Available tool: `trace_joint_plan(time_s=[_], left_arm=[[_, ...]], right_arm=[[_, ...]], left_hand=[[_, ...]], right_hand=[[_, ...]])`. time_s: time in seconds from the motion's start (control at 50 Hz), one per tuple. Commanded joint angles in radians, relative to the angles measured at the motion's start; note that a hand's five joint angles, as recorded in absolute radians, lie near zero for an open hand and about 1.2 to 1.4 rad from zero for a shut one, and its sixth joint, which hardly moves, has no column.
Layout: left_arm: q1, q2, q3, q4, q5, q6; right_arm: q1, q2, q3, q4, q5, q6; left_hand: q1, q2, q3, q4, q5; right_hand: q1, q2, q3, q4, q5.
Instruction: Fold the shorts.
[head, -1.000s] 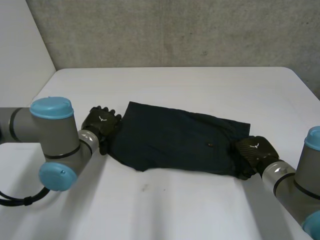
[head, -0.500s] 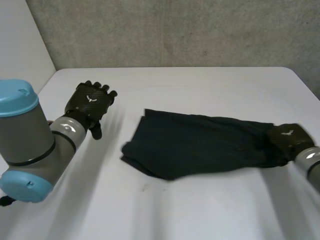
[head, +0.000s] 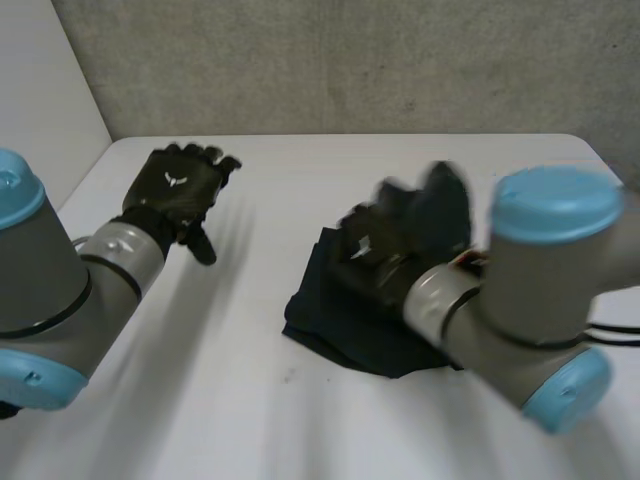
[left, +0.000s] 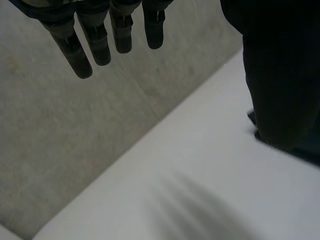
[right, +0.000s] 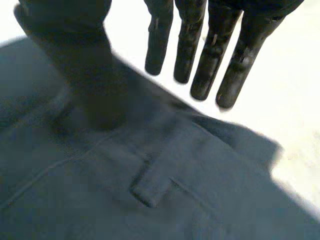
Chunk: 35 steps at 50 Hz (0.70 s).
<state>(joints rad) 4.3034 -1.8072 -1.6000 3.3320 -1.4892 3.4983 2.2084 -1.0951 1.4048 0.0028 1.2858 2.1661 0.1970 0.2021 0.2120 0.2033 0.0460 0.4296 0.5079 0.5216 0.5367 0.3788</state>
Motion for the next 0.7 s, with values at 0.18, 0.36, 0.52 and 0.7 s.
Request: trace_joint_plan(time_s=[0.18, 0.36, 0.52, 0.7], left_arm=[[-0.122, -0.107, 0.235, 0.003, -0.011, -0.133], [-0.270, -0.274, 0.360, -0.005, -0.005, -0.189], [-0.355, -0.405, 0.443, -0.071, -0.010, -0.202], [-0.395, -0.394, 0.425, -0.154, -0.055, -0.268]], right_arm=[[-0.163, -0.149, 0.011, -0.023, -0.011, 0.645], [-0.306, -0.197, 0.091, -0.004, 0.013, 0.848], [-0.328, -0.131, 0.106, 0.009, 0.084, 0.844], [-0.322, -0.135, 0.166, 0.009, 0.061, 0.828]], left_hand=[[0.016, 0.011, 0.002, 0.010, -0.007], [0.028, 0.023, 0.013, 0.022, 0.005], [0.031, 0.026, 0.016, 0.025, 0.008], [0.034, 0.029, 0.019, 0.028, 0.011]], right_hand=[[-0.255, -0.333, -0.347, -0.362, -0.379], [-0.255, -0.333, -0.347, -0.362, -0.379], [-0.255, -0.333, -0.347, -0.362, -0.379], [-0.255, -0.333, -0.347, -0.362, -0.379]])
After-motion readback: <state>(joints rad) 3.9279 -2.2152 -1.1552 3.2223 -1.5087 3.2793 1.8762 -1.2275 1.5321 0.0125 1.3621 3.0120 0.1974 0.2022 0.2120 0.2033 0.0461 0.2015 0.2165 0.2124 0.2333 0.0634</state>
